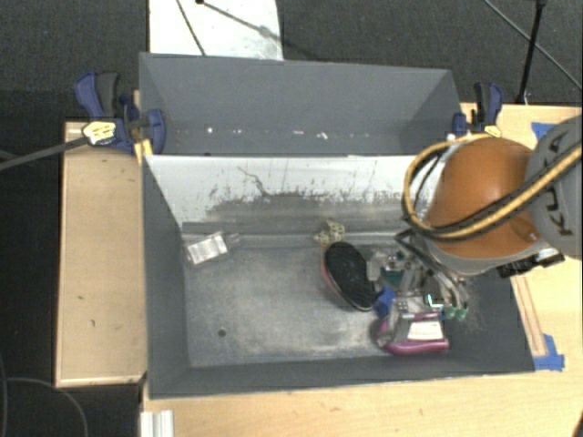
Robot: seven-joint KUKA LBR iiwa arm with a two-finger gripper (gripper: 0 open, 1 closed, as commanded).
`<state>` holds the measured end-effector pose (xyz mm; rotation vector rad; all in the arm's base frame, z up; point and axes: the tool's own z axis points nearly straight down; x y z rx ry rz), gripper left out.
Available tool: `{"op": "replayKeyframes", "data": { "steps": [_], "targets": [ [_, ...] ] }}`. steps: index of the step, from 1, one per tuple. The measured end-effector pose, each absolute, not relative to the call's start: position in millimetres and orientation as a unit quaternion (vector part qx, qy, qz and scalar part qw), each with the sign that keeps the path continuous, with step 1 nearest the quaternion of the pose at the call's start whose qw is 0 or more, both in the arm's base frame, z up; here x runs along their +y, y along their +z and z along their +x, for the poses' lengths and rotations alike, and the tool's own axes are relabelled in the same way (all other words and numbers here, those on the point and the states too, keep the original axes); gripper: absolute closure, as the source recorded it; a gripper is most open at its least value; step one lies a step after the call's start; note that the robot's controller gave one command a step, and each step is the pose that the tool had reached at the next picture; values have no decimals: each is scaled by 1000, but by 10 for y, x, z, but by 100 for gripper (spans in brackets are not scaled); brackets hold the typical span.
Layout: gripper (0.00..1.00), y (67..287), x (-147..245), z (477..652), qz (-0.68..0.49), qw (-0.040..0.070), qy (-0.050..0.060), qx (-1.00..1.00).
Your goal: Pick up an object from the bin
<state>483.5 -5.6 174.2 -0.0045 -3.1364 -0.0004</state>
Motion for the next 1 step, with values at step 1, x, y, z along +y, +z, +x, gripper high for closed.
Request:
{"op": "replayKeyframes", "data": {
  "steps": [1],
  "targets": [
    [0, 714, -186, 5520, -51, -7, 1, -999]
  ]
}}
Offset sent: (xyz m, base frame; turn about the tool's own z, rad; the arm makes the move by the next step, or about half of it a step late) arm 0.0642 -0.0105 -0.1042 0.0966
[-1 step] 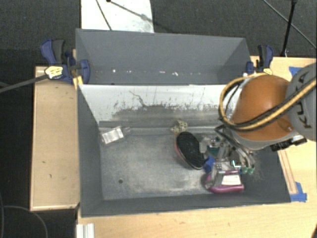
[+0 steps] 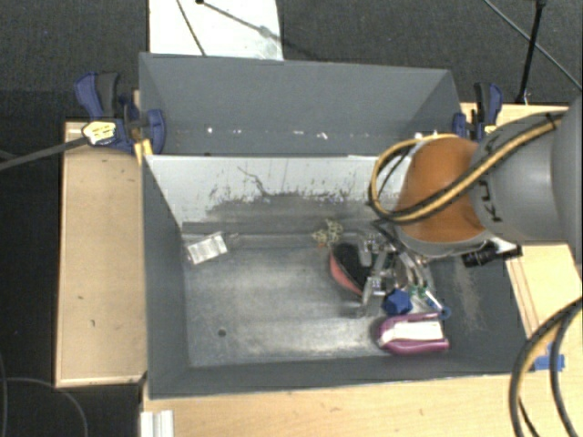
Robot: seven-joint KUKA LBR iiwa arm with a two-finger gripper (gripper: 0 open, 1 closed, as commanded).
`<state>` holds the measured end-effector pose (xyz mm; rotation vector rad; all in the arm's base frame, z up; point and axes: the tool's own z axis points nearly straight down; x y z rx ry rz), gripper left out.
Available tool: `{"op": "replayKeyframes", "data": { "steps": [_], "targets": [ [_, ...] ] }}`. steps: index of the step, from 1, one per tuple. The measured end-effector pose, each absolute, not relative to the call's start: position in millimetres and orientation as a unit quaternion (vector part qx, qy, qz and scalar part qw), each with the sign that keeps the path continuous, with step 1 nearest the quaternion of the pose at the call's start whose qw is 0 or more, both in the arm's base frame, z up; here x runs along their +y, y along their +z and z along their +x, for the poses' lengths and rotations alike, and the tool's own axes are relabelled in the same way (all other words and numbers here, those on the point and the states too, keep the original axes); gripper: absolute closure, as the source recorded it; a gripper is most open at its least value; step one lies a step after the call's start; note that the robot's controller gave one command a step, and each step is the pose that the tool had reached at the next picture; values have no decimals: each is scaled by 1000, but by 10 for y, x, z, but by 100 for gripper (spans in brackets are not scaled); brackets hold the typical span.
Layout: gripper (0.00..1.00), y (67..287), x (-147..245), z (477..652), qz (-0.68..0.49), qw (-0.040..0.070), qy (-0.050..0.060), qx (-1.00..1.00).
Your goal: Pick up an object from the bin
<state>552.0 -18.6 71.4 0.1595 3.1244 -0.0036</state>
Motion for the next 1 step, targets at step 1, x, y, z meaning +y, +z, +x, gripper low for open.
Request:
{"op": "replayKeyframes", "data": {
  "steps": [1],
  "targets": [
    [100, 737, -182, 5511, 50, 6, -1, 999]
  ]
}}
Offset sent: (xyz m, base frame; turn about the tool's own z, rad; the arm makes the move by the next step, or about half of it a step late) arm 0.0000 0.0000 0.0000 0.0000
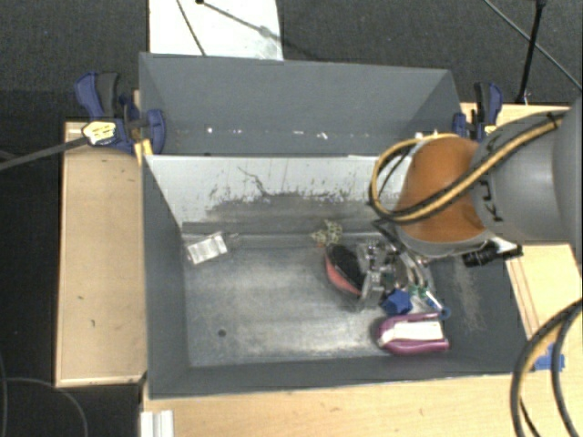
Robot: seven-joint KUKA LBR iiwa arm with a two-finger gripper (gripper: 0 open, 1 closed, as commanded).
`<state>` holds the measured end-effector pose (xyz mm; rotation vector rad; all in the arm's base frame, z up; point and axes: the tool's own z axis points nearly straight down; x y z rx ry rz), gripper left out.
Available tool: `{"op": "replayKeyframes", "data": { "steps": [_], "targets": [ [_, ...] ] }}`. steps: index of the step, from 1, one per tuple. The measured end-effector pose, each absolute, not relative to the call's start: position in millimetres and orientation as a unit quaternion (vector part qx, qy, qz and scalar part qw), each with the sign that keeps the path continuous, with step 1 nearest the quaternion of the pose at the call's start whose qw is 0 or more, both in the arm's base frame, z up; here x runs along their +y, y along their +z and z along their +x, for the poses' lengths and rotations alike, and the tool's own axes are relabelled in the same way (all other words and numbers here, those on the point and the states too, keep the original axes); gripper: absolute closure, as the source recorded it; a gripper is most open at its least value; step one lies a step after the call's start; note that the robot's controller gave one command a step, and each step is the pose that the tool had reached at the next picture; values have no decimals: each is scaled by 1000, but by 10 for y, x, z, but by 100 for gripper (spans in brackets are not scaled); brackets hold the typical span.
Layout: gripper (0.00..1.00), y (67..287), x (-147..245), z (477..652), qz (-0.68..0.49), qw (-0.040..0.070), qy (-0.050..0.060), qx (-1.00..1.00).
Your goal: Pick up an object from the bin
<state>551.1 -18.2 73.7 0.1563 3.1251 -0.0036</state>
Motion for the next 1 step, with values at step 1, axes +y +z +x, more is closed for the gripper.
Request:
{"op": "replayKeyframes", "data": {
  "steps": [1],
  "targets": [
    [100, 1923, -315, 5495, 44, 5, 0, 999]
  ]
}}
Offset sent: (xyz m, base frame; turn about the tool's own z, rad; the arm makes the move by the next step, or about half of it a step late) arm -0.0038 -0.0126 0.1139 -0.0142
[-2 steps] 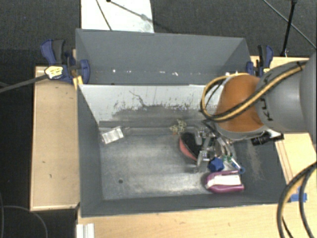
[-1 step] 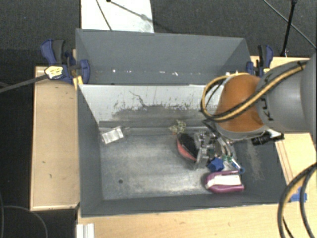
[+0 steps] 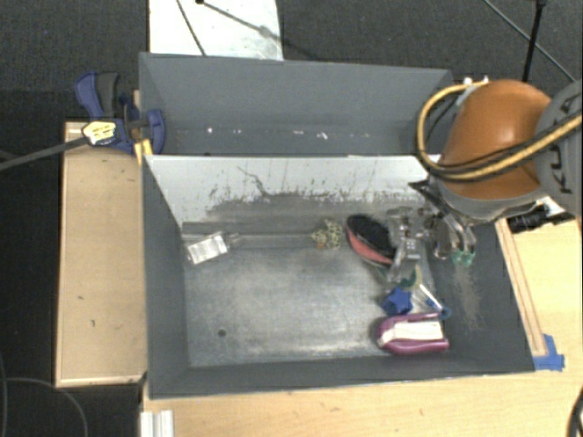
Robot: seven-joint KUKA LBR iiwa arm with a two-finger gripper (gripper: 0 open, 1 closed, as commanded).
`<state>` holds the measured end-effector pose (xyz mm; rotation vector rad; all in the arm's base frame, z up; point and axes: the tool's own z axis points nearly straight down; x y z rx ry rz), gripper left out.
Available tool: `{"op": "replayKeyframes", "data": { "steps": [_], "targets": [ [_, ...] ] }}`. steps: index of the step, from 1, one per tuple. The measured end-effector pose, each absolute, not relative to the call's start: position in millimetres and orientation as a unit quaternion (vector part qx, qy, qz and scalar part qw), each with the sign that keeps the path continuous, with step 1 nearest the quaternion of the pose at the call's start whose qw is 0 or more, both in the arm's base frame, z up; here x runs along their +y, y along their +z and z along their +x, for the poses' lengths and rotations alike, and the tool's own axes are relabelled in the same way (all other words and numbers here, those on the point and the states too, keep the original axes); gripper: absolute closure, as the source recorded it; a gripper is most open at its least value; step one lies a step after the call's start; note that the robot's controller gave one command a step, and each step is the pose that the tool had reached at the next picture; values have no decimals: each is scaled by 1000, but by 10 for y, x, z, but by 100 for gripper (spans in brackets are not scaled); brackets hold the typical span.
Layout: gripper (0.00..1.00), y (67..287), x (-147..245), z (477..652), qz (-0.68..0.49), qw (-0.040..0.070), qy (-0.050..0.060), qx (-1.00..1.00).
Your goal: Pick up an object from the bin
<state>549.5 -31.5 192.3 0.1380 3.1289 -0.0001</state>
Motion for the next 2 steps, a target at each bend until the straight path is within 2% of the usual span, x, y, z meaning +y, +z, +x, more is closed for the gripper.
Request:
{"op": "replayKeyframes", "data": {
  "steps": [1, 2],
  "targets": [
    [100, 2858, -604, 5726, -105, 4, -1, 994],
    [100, 2773, -1245, 5567, -300, 0, -1, 954]
  ]
}}
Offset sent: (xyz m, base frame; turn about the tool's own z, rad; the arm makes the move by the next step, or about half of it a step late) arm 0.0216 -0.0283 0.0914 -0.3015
